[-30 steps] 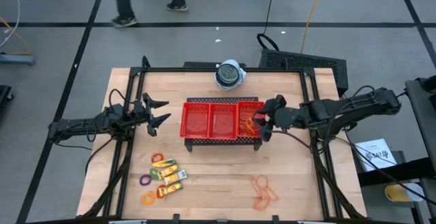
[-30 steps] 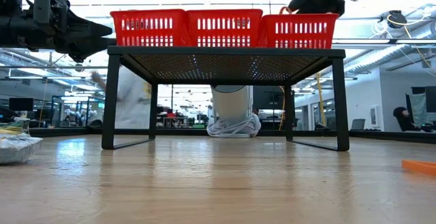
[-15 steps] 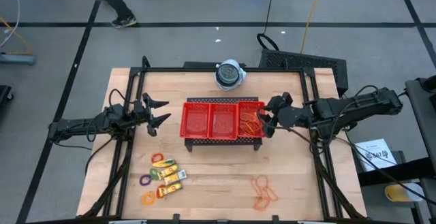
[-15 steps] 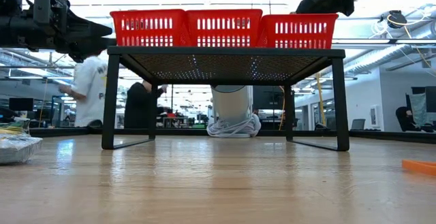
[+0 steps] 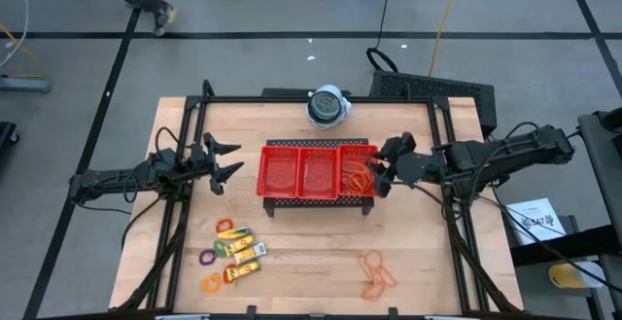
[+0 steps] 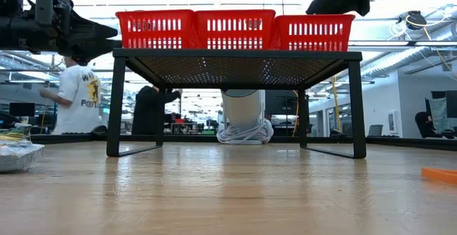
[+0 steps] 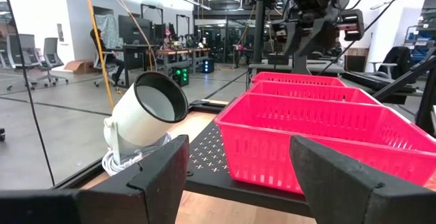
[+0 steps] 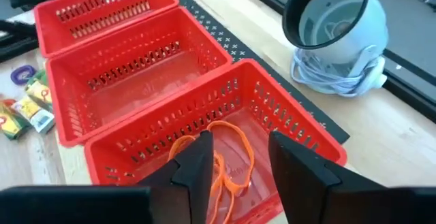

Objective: Pick & Place Office Desk Supplies
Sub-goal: Put the orange rubber band into the right red bin

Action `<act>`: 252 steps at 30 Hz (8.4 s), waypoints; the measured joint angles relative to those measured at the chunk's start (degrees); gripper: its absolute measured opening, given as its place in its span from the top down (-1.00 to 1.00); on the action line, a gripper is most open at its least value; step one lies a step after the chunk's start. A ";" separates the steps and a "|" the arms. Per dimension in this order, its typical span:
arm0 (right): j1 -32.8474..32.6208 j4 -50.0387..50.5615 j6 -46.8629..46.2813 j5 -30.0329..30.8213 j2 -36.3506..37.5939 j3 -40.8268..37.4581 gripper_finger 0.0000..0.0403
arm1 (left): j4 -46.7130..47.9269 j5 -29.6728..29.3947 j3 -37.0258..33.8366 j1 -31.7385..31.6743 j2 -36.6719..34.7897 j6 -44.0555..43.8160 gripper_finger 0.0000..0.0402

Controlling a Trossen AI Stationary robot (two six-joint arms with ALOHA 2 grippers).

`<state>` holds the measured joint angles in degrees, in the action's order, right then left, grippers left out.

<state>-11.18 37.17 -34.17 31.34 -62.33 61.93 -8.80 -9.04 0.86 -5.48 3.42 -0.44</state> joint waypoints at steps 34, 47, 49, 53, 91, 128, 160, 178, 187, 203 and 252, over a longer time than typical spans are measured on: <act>-28.30 -84.20 26.82 -28.69 0.04 -31.23 0.43 | 0.00 0.00 0.00 0.00 0.00 0.01 -0.33; -33.22 -99.93 35.51 -28.66 0.07 -39.39 0.43 | 0.00 -0.02 0.00 0.00 0.00 0.01 -0.33; -33.20 -99.02 35.53 -28.66 0.06 -39.39 0.43 | -0.01 -0.01 0.00 0.00 0.00 0.01 -0.33; -33.20 -96.22 35.51 -28.65 0.07 -39.39 0.43 | -0.01 -0.01 0.00 0.00 0.00 0.00 -0.33; -45.14 -8.26 -28.39 0.40 -36.40 3.54 -0.17 | -0.04 0.00 0.00 -0.02 0.00 0.01 -0.33; -43.92 -18.91 -44.89 0.63 -38.27 -13.05 0.65 | -0.02 -0.01 0.00 -0.01 0.00 -0.01 -0.33; -43.96 -22.52 -38.83 4.29 -38.43 -13.62 0.62 | -0.01 0.00 0.00 0.00 0.00 0.00 -0.33; -44.85 -25.65 -32.84 7.24 -35.81 -17.53 0.99 | -0.01 -0.02 0.00 -0.01 0.00 0.01 -0.33; -45.14 -27.89 -18.84 16.95 -27.29 -17.49 1.00 | 0.00 0.00 0.00 0.00 0.00 0.01 -0.33; -44.28 -41.17 11.05 18.51 -20.05 -17.42 1.00 | 0.00 0.00 0.01 -0.01 0.00 0.01 -0.33; -15.36 -43.30 30.62 18.09 -3.13 -17.35 0.99 | -0.01 0.00 0.01 -0.01 0.00 0.00 -0.33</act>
<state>-26.54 -6.14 -3.55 49.43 -65.45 44.58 -8.81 -9.04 0.87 -5.49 3.42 -0.44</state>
